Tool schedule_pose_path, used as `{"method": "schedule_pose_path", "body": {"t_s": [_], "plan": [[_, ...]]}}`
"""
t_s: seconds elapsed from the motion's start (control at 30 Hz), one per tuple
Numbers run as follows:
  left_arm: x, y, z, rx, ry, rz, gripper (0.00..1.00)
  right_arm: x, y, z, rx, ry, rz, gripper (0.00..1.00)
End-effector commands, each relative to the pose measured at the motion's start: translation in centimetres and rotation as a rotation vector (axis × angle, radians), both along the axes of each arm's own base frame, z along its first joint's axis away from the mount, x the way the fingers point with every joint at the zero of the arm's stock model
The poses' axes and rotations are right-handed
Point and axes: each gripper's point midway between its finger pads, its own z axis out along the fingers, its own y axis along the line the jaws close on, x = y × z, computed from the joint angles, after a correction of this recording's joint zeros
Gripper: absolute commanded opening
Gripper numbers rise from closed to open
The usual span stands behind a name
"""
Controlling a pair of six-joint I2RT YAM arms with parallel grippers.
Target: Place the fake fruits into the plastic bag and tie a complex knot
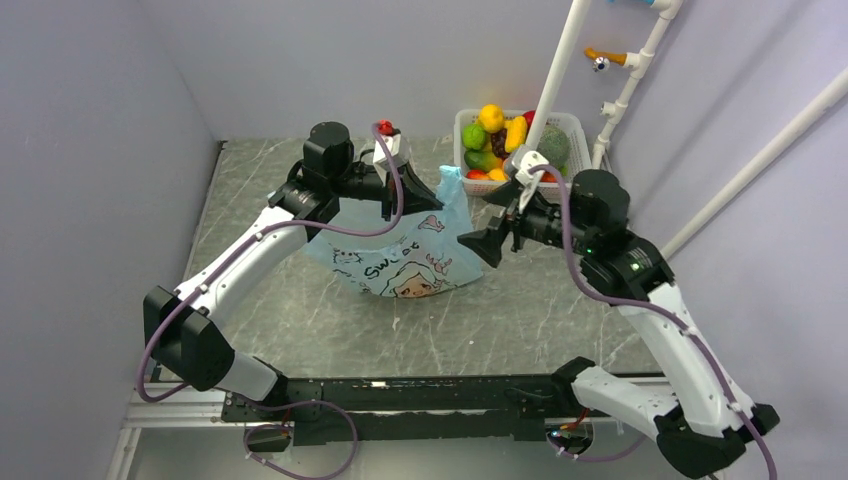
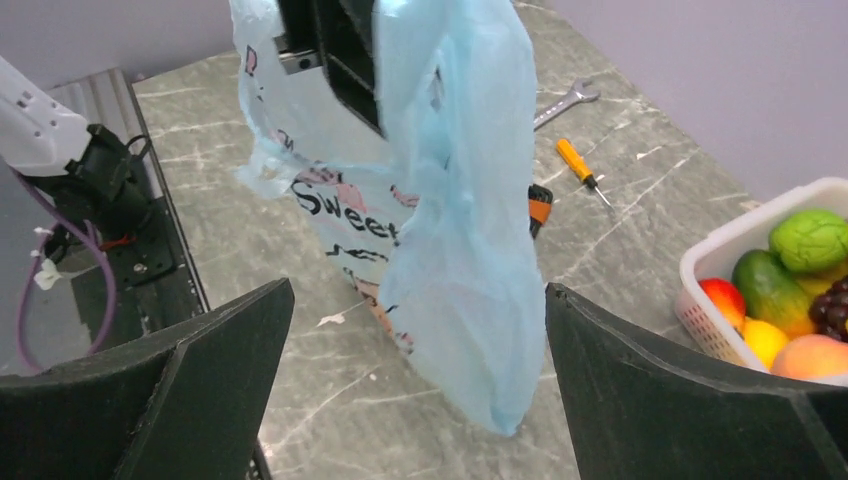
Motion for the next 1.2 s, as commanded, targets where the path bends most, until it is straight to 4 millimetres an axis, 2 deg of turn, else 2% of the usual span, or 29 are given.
{"method": "schedule_pose_path", "body": {"t_s": [0.0,0.27,0.37,0.47,0.5,0.57,0.67,0.7,0.73,0.87,0.97,1.0,1.03,1.17], "plan": [[-1.1,-0.1,2.9,-0.060,-0.048,-0.039,0.00,2.8,2.5,0.4,0.050,-0.102,0.058,1.00],[-1.6,-0.2,3.0,-0.059,0.004,-0.052,0.00,4.8,3.5,-2.0,0.092,-0.132,0.039,0.99],[-1.7,-0.2,3.1,-0.058,0.009,-0.041,0.00,5.5,3.7,-2.3,0.116,-0.144,0.017,0.96],[-1.2,-0.1,3.1,-0.060,0.004,-0.003,0.00,5.3,4.7,-2.9,0.136,-0.128,0.062,0.91],[-0.9,-0.2,3.1,-0.058,0.006,0.013,0.00,5.1,5.2,-2.9,0.145,-0.136,0.081,0.85],[-0.8,-0.1,3.4,-0.065,0.007,0.030,0.00,4.5,6.0,-3.5,0.139,-0.142,0.113,0.60],[-0.9,0.3,4.3,-0.073,-0.021,0.048,0.00,4.1,6.1,-5.1,0.100,-0.134,0.146,0.21],[-1.2,0.5,5.0,-0.075,-0.046,0.050,0.09,4.0,6.1,-5.3,0.085,-0.147,0.155,0.04],[-1.4,0.9,5.0,-0.058,-0.084,0.047,0.18,3.9,6.0,-5.6,0.080,-0.150,0.157,0.00],[-2.5,2.0,6.1,0.005,-0.250,0.010,0.67,3.0,6.0,-6.4,0.039,-0.159,0.214,0.00],[-2.8,2.1,6.2,0.046,-0.315,-0.024,0.85,2.7,6.2,-6.5,0.026,-0.153,0.248,0.00],[-3.0,1.9,6.1,0.059,-0.318,-0.034,0.95,2.5,6.3,-6.6,0.021,-0.156,0.266,0.00],[-3.0,1.7,6.2,0.069,-0.322,-0.036,0.99,2.4,6.3,-6.7,0.016,-0.151,0.276,0.00],[-2.9,0.2,6.7,0.055,-0.284,-0.029,0.99,2.1,6.6,-6.8,0.008,-0.143,0.309,0.00]]}}
